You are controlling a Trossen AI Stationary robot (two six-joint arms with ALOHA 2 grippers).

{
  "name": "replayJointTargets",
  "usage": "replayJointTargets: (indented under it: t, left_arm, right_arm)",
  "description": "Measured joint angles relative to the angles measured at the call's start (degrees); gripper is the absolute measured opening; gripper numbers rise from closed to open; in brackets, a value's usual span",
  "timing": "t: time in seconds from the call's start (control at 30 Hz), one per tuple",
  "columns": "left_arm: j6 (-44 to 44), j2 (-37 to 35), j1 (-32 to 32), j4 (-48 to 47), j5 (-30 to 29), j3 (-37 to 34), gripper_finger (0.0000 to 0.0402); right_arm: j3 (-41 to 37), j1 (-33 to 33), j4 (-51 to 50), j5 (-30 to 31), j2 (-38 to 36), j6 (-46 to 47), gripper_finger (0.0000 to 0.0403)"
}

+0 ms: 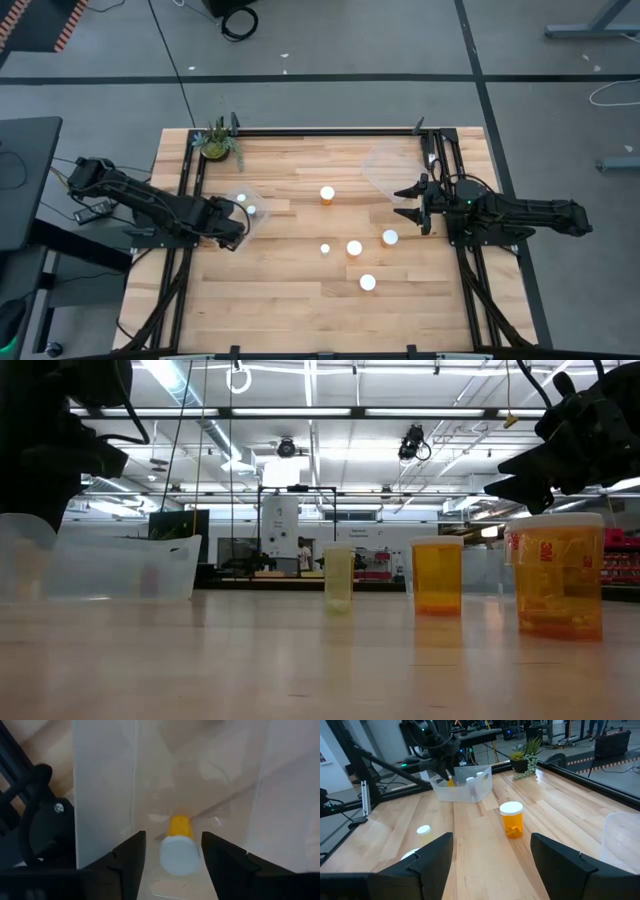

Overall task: Pick and place medicine bottles into bin by pill shape (circle, oval)
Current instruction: Put the small yellow pill bottle into the left transparent bin

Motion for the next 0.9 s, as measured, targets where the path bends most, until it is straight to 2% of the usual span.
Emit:
replayJointTargets:
  t: [0.4, 0.6, 0.73, 0.9]
  left_arm:
    - [5.49, 0.0, 2.89, -0.68, -4.05, 1.35, 0.02]
    - [10.11, 0.0, 5.25, 0.7, -11.03, 7.35, 0.0199]
    - [15.2, 0.0, 5.75, 6.24, -12.93, 10.45, 0.0195]
    - [20.45, 0.08, 5.75, 17.02, -14.01, 10.99, 0.0195]
  right_arm:
    - [0.0, 0.02, -0.01, 0.0, 0.0, 0.0, 0.0272]
    - [0.0, 0.01, -0.01, 0.0, 0.0, 0.0, 0.0272]
    - [0.0, 0.02, -0.02, 0.0, 0.0, 0.0, 0.0272]
    - [0.0, 0.02, -0.01, 0.0, 0.0, 0.0, 0.0272]
